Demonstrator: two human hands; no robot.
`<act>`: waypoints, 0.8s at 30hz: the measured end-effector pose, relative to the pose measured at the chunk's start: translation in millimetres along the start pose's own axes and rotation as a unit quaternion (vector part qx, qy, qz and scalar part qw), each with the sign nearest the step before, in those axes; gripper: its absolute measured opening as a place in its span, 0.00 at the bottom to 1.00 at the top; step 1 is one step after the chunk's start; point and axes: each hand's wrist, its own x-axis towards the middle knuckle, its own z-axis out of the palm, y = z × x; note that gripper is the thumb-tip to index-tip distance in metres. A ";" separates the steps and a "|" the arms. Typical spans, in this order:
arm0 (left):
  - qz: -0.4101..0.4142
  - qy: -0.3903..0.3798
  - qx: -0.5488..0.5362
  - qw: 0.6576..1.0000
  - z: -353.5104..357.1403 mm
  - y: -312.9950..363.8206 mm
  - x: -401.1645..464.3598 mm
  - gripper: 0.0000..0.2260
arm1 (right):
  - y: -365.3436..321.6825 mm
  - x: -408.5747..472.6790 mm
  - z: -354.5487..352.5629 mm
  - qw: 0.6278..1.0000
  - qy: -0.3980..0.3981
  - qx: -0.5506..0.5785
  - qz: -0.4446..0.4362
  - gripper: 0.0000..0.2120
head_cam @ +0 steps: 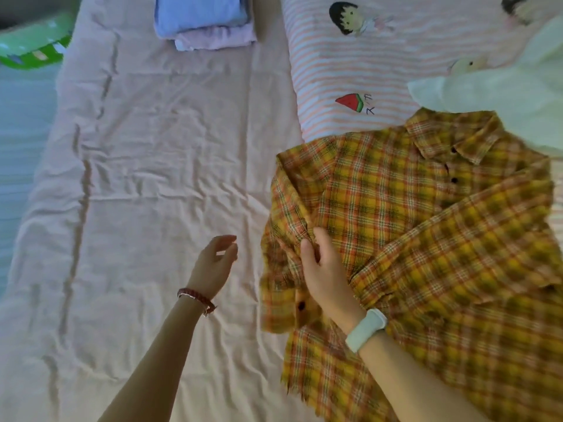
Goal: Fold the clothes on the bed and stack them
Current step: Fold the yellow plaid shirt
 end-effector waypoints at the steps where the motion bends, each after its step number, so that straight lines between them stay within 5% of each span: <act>1: 0.042 -0.002 0.016 0.999 5.6 15.8 1.8 0.10 | -11.0 0.8 -19.4 1.000 -0.007 -0.005 -0.012 0.13; 6: 0.199 -0.054 0.111 0.972 64.8 93.2 3.6 0.16 | -40.7 -5.1 -131.6 0.996 0.059 0.056 0.028 0.12; 10: 0.301 -0.095 0.264 0.912 135.0 124.7 -1.9 0.20 | -21.8 -29.8 -228.5 0.985 0.148 0.062 0.064 0.06; 14: 0.295 -0.168 0.408 0.847 206.8 120.9 -8.0 0.25 | 46.4 -52.9 -300.6 0.957 0.197 -0.077 0.196 0.15; 18: 0.248 -0.217 0.534 0.779 252.4 103.2 2.7 0.25 | 122.5 -65.7 -331.2 0.906 0.162 -0.251 0.299 0.10; 24: 0.300 -0.129 0.562 0.760 284.5 97.3 -5.2 0.26 | 171.9 -78.7 -336.0 0.857 0.192 -0.396 0.269 0.14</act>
